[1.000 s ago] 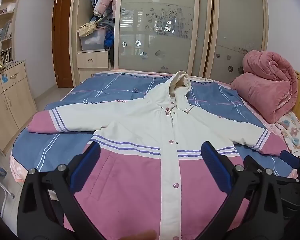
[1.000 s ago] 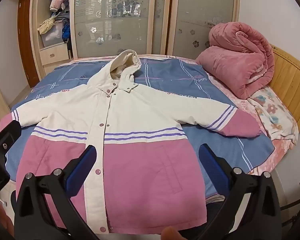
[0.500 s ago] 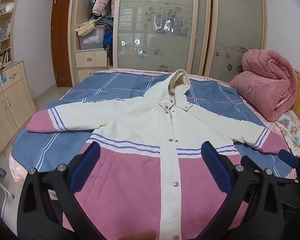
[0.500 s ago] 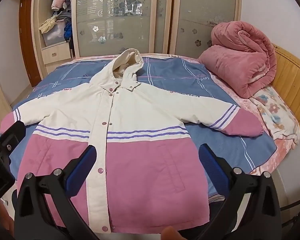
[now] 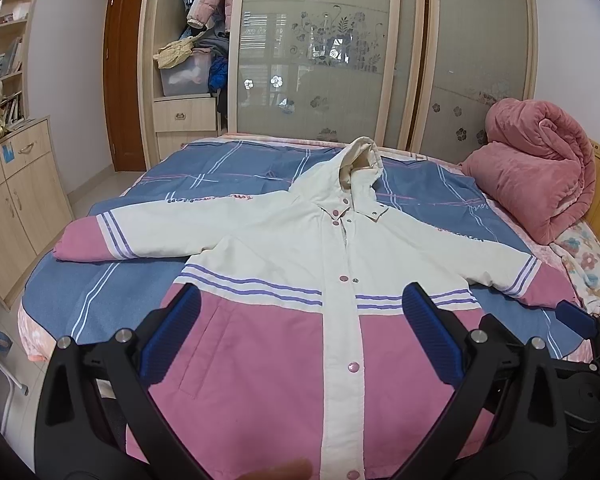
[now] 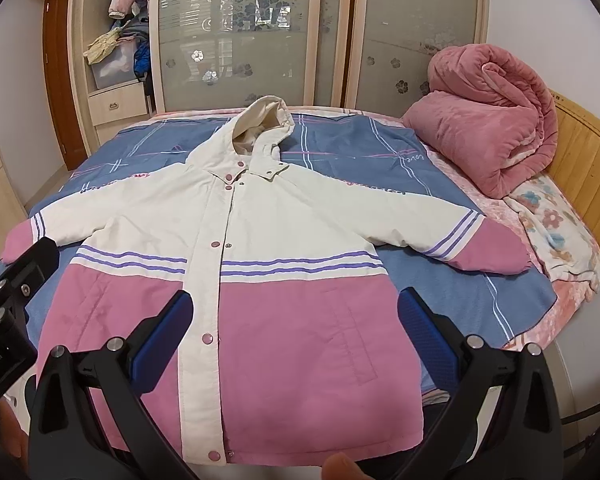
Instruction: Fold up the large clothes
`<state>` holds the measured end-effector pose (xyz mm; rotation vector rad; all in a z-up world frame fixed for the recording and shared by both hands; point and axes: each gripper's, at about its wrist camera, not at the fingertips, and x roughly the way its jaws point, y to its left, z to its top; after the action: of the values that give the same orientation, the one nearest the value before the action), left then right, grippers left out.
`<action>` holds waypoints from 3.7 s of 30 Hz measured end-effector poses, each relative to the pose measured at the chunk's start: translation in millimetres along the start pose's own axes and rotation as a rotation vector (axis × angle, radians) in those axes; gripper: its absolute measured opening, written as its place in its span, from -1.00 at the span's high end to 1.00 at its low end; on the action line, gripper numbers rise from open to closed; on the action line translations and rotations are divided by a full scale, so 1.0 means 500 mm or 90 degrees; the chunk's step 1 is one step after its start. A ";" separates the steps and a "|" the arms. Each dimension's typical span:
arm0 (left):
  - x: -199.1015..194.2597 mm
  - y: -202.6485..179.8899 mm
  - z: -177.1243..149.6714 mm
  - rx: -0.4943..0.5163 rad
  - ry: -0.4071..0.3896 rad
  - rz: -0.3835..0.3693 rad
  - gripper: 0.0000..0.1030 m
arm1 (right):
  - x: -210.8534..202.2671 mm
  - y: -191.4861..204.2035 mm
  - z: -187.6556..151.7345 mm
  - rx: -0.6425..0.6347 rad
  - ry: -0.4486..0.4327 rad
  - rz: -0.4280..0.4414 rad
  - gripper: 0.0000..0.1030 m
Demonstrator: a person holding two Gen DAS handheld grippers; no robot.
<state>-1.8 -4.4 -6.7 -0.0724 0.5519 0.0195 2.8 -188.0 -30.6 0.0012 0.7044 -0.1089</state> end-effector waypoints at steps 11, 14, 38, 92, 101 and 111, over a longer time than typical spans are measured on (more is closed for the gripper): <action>0.001 0.002 0.001 0.000 0.001 -0.001 -0.96 | 0.000 0.001 -0.001 -0.002 0.003 0.006 -0.97; 0.002 0.002 -0.002 0.000 0.001 -0.001 -0.96 | 0.000 0.001 -0.001 -0.001 0.002 0.006 -0.97; 0.003 0.003 0.001 0.000 0.003 -0.001 -0.96 | 0.000 0.004 -0.001 -0.003 0.004 0.005 -0.97; 0.373 -0.057 -0.060 0.013 0.182 -0.011 -0.96 | 0.456 -0.619 -0.044 0.551 0.119 -0.003 -0.77; 0.473 -0.136 -0.096 0.061 0.241 -0.016 -0.96 | 0.516 -0.780 -0.096 0.690 0.044 0.026 -0.77; 0.482 -0.078 -0.109 0.027 0.261 0.008 -0.96 | 0.398 -0.635 0.045 0.530 -0.170 0.134 0.81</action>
<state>176.2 -47.4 -177.0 -0.0318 0.9629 0.0055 136.1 -524.6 -130.5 0.8422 0.3482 -0.1896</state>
